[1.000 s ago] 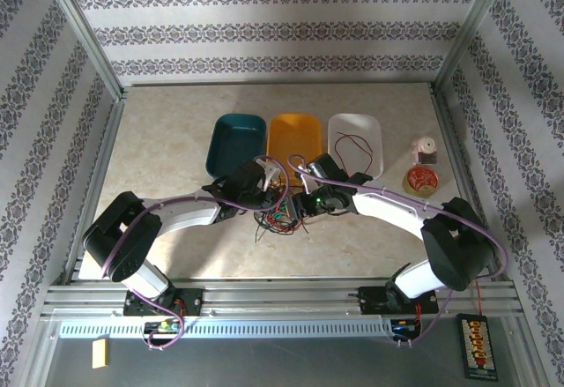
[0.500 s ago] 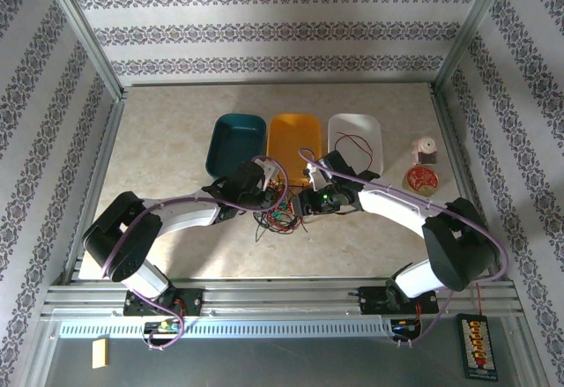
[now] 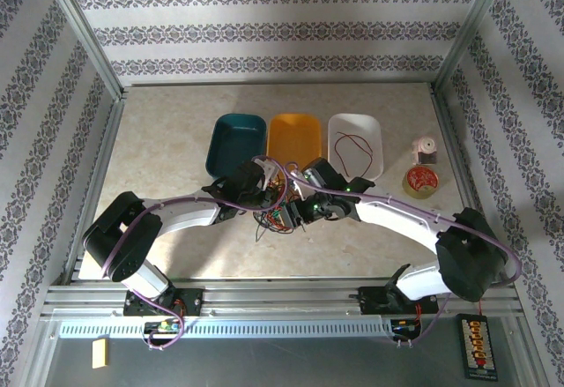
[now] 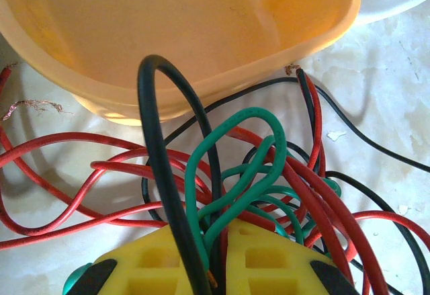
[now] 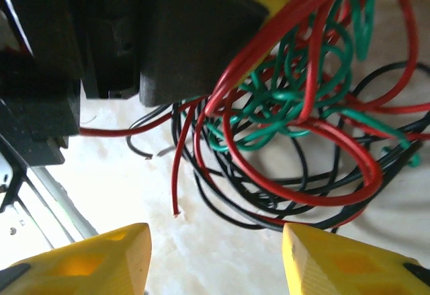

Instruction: Untangle the cables

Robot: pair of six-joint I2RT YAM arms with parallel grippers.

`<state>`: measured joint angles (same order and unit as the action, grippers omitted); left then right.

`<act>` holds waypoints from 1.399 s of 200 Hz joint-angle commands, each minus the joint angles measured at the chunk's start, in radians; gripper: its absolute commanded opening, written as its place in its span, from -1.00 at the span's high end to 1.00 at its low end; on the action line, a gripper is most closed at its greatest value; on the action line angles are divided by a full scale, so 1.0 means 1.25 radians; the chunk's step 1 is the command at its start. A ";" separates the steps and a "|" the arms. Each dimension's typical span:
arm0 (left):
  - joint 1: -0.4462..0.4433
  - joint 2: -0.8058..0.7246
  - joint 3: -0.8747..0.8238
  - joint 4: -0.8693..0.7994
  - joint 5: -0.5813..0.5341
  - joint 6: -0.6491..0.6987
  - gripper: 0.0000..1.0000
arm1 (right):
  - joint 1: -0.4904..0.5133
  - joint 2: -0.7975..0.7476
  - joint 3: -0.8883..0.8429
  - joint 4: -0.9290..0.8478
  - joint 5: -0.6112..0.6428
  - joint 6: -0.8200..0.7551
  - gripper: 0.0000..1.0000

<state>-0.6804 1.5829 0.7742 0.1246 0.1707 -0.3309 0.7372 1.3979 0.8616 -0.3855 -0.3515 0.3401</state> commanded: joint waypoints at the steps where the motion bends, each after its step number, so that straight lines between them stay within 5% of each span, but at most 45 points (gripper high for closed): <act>1: 0.013 0.005 0.007 0.022 0.020 0.003 0.85 | 0.001 -0.008 0.039 -0.029 0.088 -0.073 -0.12; 34: 0.023 0.018 0.056 -0.065 0.119 0.056 0.87 | 0.001 0.012 0.062 -0.065 0.125 -0.159 -0.23; 77: 0.124 0.069 0.097 -0.108 0.391 0.018 0.90 | 0.001 0.038 0.078 -0.070 0.067 -0.216 -0.24; 109: 0.136 0.109 0.149 -0.178 0.462 0.062 0.94 | 0.002 0.066 0.085 -0.067 0.052 -0.231 -0.23; 147: 0.136 0.132 0.180 -0.236 0.464 0.101 0.96 | 0.003 0.099 0.109 -0.058 0.067 -0.236 -0.10; 201: 0.136 0.124 0.171 -0.226 0.431 0.087 0.94 | -0.005 0.085 0.097 -0.047 0.074 -0.219 0.99; 280: 0.135 0.113 0.120 -0.208 0.306 0.050 0.93 | -0.136 -0.212 -0.030 0.020 0.351 -0.086 1.00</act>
<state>-0.5110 1.7401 0.9604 -0.1196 0.6331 -0.2512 0.6228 1.2381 0.8639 -0.4137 -0.1162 0.1482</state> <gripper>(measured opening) 0.111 0.049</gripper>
